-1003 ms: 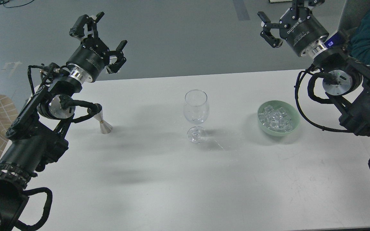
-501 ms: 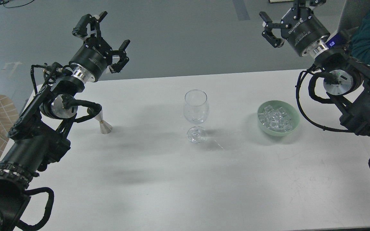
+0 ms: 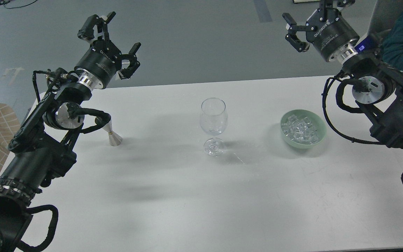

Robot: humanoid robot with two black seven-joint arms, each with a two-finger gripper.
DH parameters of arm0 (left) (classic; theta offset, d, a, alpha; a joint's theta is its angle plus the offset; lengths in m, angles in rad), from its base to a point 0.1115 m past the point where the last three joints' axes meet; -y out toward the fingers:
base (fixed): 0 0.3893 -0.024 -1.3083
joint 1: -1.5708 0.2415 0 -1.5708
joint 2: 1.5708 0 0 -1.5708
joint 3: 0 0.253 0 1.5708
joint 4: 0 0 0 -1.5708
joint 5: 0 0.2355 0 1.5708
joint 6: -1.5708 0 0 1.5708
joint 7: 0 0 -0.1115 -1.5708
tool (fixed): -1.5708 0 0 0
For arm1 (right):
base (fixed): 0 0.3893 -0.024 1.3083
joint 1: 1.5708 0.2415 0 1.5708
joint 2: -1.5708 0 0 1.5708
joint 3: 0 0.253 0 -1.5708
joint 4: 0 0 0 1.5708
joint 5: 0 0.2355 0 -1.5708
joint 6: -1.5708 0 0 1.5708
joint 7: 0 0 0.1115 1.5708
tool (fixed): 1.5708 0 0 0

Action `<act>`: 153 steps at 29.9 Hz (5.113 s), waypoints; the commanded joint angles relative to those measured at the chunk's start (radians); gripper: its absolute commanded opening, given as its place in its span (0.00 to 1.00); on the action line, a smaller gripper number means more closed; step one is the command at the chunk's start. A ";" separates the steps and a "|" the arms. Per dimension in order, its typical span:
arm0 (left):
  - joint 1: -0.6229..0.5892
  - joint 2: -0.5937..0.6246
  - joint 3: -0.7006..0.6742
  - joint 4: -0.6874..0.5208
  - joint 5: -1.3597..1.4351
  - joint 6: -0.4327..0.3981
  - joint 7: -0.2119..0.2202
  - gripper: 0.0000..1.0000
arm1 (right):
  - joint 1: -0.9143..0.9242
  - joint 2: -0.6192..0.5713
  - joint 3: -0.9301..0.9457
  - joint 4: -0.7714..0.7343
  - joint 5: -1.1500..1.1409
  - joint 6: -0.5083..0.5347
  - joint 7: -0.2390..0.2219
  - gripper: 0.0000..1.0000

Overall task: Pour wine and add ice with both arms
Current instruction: 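Lower the left gripper toward the metal jigger on the table, then close the left gripper around the metal jigger, then lift the jigger with the left gripper and carry it toward the wine glass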

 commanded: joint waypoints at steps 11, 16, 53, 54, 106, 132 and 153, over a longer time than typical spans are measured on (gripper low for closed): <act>0.002 0.000 0.000 -0.016 -0.003 0.003 0.006 0.98 | 0.001 -0.003 -0.001 0.002 0.001 -0.001 0.000 1.00; 0.004 0.000 -0.021 -0.036 -0.022 0.021 0.008 0.98 | 0.001 -0.003 -0.001 0.000 0.000 -0.003 0.000 1.00; 0.826 0.054 -0.383 -0.615 -0.474 0.179 0.308 0.98 | -0.011 0.009 -0.004 -0.009 -0.003 -0.027 0.000 1.00; 0.826 0.029 -0.396 -0.605 -0.474 0.232 0.328 0.98 | -0.011 0.013 -0.004 -0.014 -0.003 -0.027 0.000 1.00; 0.524 -0.166 -0.452 -0.174 -0.470 0.317 0.345 0.98 | -0.034 0.011 -0.009 -0.014 -0.020 -0.044 0.000 1.00; 0.459 -0.179 -0.445 -0.019 -0.465 0.162 0.322 0.00 | -0.037 0.011 -0.012 -0.012 -0.023 -0.051 0.000 1.00; 0.400 -0.221 -0.429 -0.125 -0.468 0.243 0.316 0.00 | -0.037 0.011 -0.012 -0.014 -0.034 -0.060 0.000 1.00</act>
